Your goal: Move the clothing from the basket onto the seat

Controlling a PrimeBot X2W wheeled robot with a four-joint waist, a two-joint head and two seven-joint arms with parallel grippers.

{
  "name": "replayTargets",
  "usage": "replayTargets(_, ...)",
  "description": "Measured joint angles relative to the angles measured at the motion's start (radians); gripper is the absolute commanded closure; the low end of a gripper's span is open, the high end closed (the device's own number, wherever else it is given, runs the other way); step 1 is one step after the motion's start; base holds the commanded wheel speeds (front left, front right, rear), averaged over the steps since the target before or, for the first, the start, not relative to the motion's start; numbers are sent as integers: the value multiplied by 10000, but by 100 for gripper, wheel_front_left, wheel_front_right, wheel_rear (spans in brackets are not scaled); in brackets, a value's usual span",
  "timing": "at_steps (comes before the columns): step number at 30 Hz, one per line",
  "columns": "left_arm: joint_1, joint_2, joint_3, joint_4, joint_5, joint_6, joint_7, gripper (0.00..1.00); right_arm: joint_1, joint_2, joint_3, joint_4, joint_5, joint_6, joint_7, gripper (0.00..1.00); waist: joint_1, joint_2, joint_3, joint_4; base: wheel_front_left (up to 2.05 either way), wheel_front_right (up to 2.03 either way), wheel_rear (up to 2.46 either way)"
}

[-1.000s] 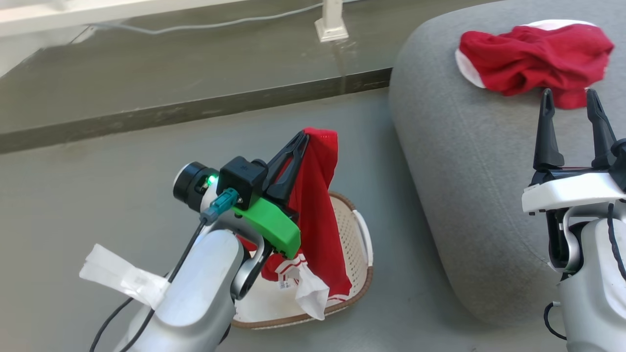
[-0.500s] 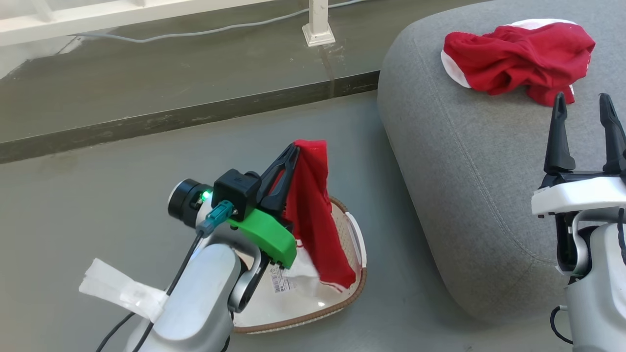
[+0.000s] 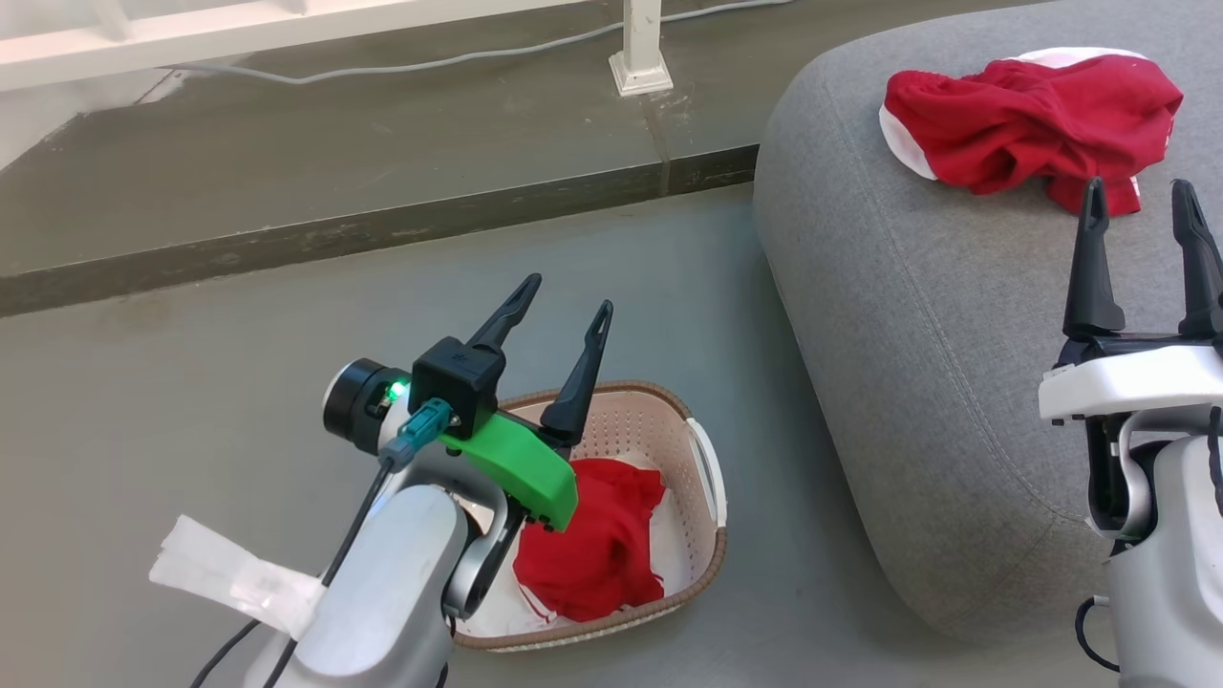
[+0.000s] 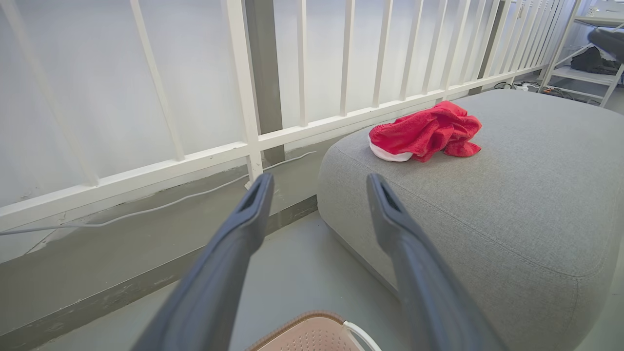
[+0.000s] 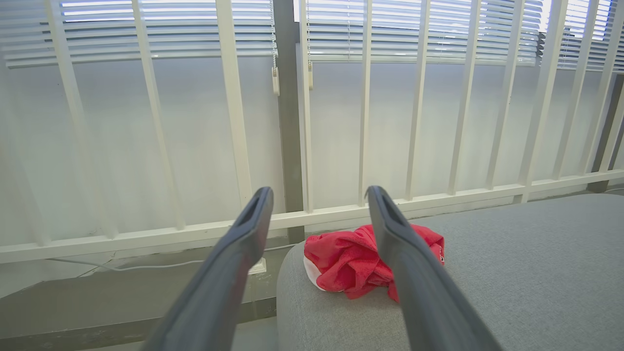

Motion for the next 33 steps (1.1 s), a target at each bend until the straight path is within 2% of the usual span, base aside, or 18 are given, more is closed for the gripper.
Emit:
replayTargets(21, 414, 242, 443, -259, -209, 330, 27, 0, 217, -15, -63, 8, 0, 0, 0, 0, 0, 0, -207, 82, 0, 0, 0)
replayTargets(33, 1338, 940, 1480, -186, -610, 742, -84, 0, 826, 12, 174, 291, -10, 173, 2, 0, 0, 0, -601, 337, 0, 0, 0)
